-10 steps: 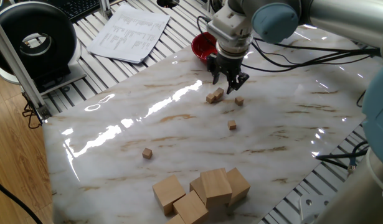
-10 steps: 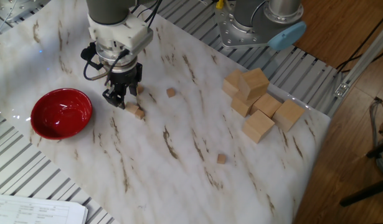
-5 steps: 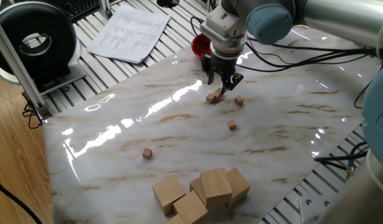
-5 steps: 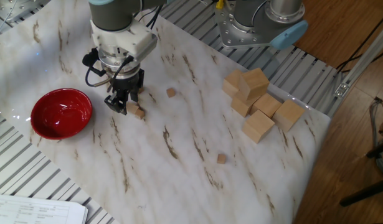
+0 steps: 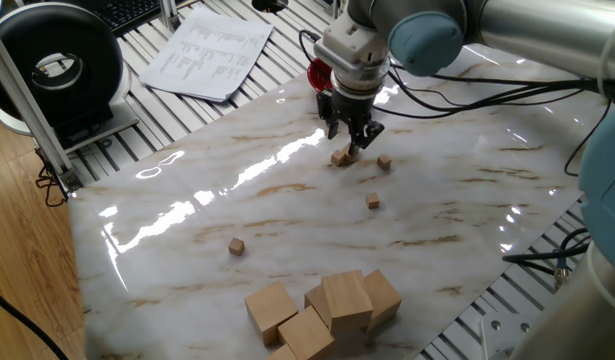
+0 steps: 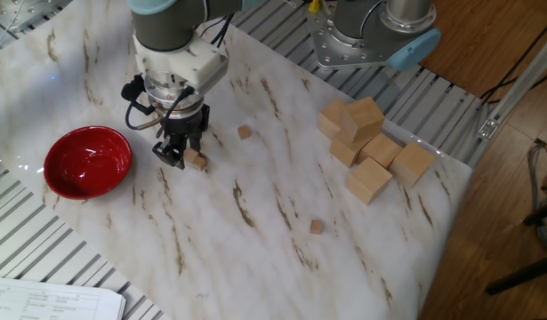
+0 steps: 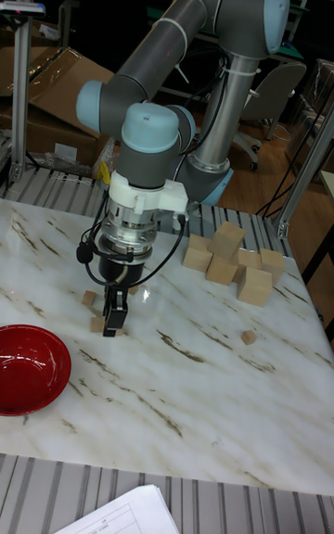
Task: Stack the blocks into a pyramid shape
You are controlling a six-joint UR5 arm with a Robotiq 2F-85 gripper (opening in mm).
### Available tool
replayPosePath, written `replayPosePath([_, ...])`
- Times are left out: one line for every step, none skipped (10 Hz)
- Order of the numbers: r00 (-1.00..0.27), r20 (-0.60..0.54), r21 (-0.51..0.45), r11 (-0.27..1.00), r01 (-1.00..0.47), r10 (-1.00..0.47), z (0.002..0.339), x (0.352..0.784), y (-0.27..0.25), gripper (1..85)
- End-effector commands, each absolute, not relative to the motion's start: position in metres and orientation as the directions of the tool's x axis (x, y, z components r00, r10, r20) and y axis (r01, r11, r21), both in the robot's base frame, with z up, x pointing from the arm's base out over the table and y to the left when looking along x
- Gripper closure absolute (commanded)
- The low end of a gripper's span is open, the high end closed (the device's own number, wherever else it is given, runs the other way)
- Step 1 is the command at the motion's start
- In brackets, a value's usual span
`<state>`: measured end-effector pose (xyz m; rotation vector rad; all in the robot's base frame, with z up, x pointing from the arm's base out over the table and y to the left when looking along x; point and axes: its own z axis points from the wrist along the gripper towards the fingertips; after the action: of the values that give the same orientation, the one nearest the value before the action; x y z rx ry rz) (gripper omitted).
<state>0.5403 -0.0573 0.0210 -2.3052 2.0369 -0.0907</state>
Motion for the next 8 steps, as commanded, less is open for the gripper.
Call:
replayPosePath([0.107, -0.017, -0.09, -0.105, -0.99, -0.994, 0.0196, 0.5407, -0.052, 36.3])
replayPosePath([0.106, -0.015, -0.093, -0.104, -0.99, -0.994, 0.0179, 0.5414, -0.0507, 37.0])
replayPosePath([0.1, -0.015, -0.095, -0.098, -0.991, -0.995, 0.0167, 0.5414, -0.0499, 38.7])
replayPosePath([0.1, -0.014, -0.096, -0.098, -0.991, -0.995, 0.0166, 0.5417, -0.0502, 39.7])
replayPosePath([0.101, -0.011, -0.096, -0.1, -0.99, -0.995, 0.0162, 0.5418, -0.0507, 40.0])
replayPosePath([0.101, -0.01, -0.099, -0.1, -0.99, -0.995, 0.0157, 0.5424, -0.0507, 41.3])
replayPosePath([0.095, -0.009, -0.1, -0.094, -0.991, -0.995, 0.0155, 0.5417, -0.0523, 43.3])
replayPosePath([0.094, -0.012, -0.103, -0.092, -0.99, -0.996, 0.015, 0.5404, -0.054, 45.0])
